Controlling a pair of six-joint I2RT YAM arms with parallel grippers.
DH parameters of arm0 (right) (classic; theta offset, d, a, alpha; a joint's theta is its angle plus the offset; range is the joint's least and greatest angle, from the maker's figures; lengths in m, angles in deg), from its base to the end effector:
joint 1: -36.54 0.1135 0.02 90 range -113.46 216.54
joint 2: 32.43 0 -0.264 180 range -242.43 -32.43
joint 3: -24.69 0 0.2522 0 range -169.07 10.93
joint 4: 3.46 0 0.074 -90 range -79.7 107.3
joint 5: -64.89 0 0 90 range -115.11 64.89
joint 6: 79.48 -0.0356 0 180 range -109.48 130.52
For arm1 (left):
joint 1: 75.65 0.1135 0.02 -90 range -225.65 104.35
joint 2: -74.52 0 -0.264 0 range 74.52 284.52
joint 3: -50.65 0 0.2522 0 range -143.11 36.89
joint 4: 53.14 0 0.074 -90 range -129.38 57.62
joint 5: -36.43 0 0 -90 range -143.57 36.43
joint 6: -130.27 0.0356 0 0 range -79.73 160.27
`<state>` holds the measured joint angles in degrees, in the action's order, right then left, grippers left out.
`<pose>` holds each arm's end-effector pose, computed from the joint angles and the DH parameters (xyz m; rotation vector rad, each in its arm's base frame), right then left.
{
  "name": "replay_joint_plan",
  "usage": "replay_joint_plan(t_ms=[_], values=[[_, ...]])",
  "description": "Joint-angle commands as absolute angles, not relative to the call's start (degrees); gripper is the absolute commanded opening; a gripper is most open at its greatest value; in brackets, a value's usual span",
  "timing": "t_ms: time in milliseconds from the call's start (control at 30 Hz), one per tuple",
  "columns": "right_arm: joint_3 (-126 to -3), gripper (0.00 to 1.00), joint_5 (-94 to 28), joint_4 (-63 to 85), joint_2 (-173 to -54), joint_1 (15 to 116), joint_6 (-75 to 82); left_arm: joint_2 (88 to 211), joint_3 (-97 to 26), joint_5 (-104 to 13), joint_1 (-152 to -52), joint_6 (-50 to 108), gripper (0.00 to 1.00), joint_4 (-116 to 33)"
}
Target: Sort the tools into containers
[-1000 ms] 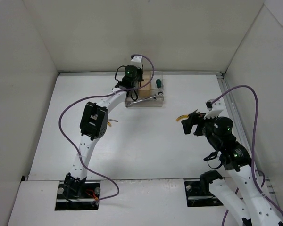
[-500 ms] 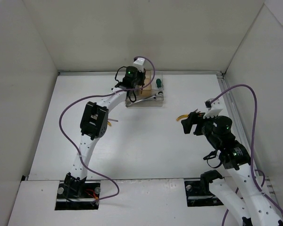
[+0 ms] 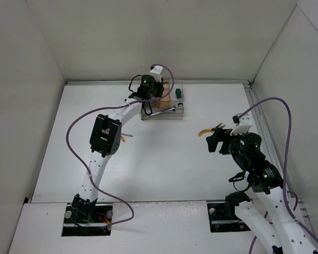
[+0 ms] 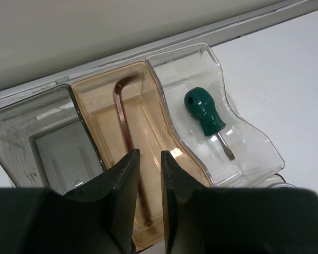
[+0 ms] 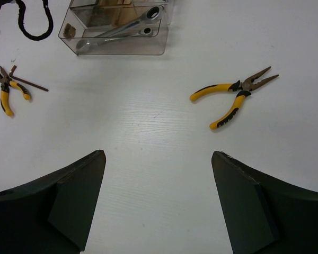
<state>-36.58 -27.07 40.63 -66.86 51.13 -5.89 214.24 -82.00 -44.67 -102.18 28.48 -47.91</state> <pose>0.1274 0.0344 0.3441 0.0062 1.8915 0.4035 0.5150 -0.2633 0.2299 0.3469 1.7921 -0.6155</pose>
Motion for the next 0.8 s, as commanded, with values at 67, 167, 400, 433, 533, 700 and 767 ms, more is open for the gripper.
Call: replay_joint_plan(t_ms=[67, 167, 400, 433, 533, 700, 767], values=[[-37.94, 0.79, -23.27, 40.79, -66.62, 51.13, -7.85, 208.91, -83.78, -42.59, -101.85, 28.41, 0.21, -49.57], [-38.2, 0.79, -21.7, 41.94, -65.65, 51.13, -8.2, 207.34, -82.38, -42.94, -101.85, 27.09, 0.23, -50.27], [-41.71, 0.79, -15.19, 44.4, -69.77, 51.13, -10.84, 196.97, -75.87, -46.62, -101.85, 25.24, 0.58, -48.71], [-42.94, 0.79, -13.09, 44.49, -70.74, 51.22, -11.36, 194.08, -75.35, -48.2, -101.85, 24.89, 0.63, -45.91], [-46.01, 0.79, -8.7, 44.58, -76.36, 51.13, -13.91, 186.71, -70.96, -52.06, -101.85, 24.63, 0.84, -40.8], [-52.34, 0.79, -4.99, 45.89, -89.18, 49.65, -19.35, 172.39, -59.02, -57.96, -101.85, 22.96, 0.98, -30.7], [-53.49, 0.79, -5.69, 46.07, -94.2, 48.07, -22.26, 168.33, -52.26, -59.38, -101.85, 21.99, 0.99, -28.05]])
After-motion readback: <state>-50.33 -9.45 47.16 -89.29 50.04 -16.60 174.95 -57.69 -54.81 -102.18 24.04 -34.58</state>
